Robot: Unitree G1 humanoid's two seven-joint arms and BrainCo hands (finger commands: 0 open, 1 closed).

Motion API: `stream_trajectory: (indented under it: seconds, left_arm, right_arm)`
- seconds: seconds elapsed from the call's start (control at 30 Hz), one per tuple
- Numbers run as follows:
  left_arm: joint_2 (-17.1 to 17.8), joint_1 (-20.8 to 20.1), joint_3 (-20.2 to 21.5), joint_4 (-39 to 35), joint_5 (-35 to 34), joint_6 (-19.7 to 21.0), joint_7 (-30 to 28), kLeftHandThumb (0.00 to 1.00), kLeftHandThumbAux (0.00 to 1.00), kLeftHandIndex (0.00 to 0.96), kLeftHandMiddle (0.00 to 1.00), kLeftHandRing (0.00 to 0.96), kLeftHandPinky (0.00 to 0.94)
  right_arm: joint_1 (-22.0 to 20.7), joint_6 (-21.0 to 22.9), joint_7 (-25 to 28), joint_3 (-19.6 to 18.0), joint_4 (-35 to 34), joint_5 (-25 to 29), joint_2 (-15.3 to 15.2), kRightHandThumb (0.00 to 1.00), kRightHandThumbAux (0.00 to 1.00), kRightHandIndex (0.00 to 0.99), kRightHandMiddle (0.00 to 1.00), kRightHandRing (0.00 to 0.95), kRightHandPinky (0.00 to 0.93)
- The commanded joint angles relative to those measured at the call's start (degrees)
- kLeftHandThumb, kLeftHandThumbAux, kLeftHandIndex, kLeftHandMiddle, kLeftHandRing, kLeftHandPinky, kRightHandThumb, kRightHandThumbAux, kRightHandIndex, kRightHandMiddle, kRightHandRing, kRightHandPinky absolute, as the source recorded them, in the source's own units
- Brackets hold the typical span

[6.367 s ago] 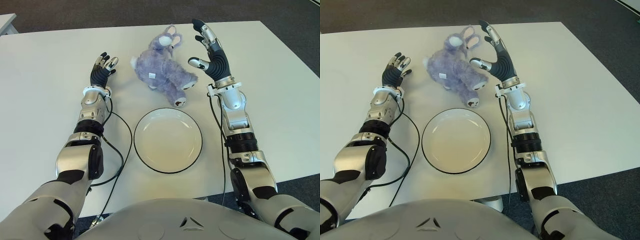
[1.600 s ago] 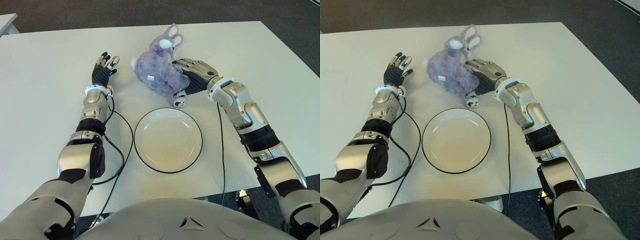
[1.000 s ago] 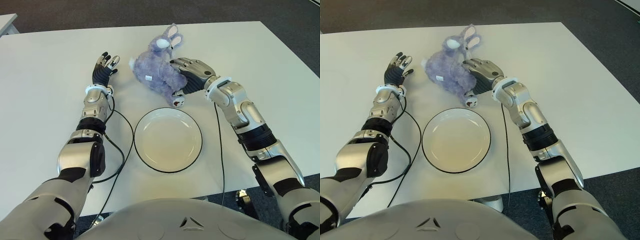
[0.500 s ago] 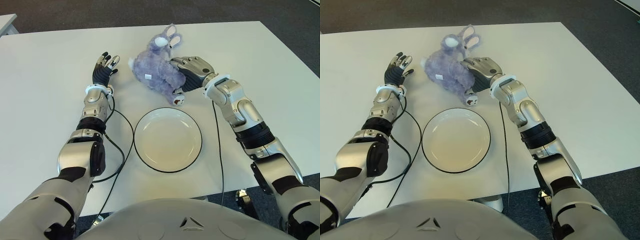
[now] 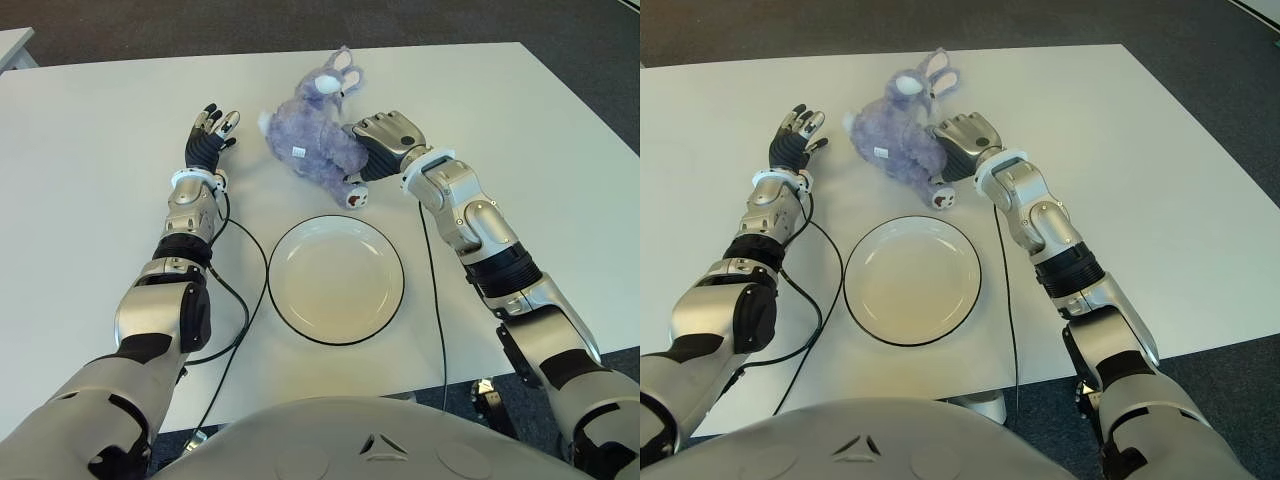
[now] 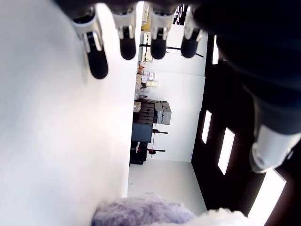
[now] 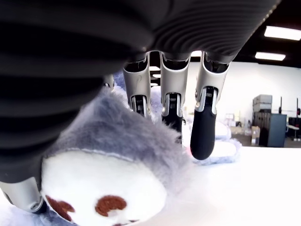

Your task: Put the doll into the plate.

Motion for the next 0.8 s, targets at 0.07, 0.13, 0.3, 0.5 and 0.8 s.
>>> stream_trajectory:
  seconds: [0.07,0.13,0.3,0.5,0.8]
  left_arm:
    - [-1.0,2.3,-0.1,2.8,0.2,2.9,0.5,0.083,0.610,0.000,0.056,0.046,0.046]
    - [-1.0,2.3,0.0,2.8,0.1,2.8,0.4,0.090,0.608,0.000,0.055,0.047,0.050]
    - [-1.0,2.2,0.1,2.9,0.0,2.8,0.2,0.097,0.606,0.000,0.052,0.040,0.000]
    - [-0.9,2.2,-0.1,3.0,0.2,2.7,0.1,0.092,0.611,0.000,0.051,0.038,0.016]
    - [-0.9,2.2,-0.1,3.0,0.2,2.7,0.1,0.096,0.615,0.000,0.063,0.048,0.008]
  right_arm:
    - [-0.8,0.4,-0.8,1.2,1.4,-1.9,0.2,0.248,0.559,0.258,0.464,0.455,0.445]
    - [-0.9,0.4,-1.2,1.3,1.8,-2.5,0.2,0.252,0.561,0.282,0.480,0.468,0.454]
    - [-1.2,0.4,-2.2,1.6,2.5,-3.5,0.1,0.266,0.578,0.340,0.512,0.494,0.468]
    - [-1.4,0.9,-3.4,2.1,3.2,-5.3,0.0,0.276,0.603,0.398,0.540,0.516,0.481]
    - [-1.6,1.5,-4.7,2.6,4.3,-6.8,-0.1,0.279,0.626,0.427,0.550,0.523,0.479]
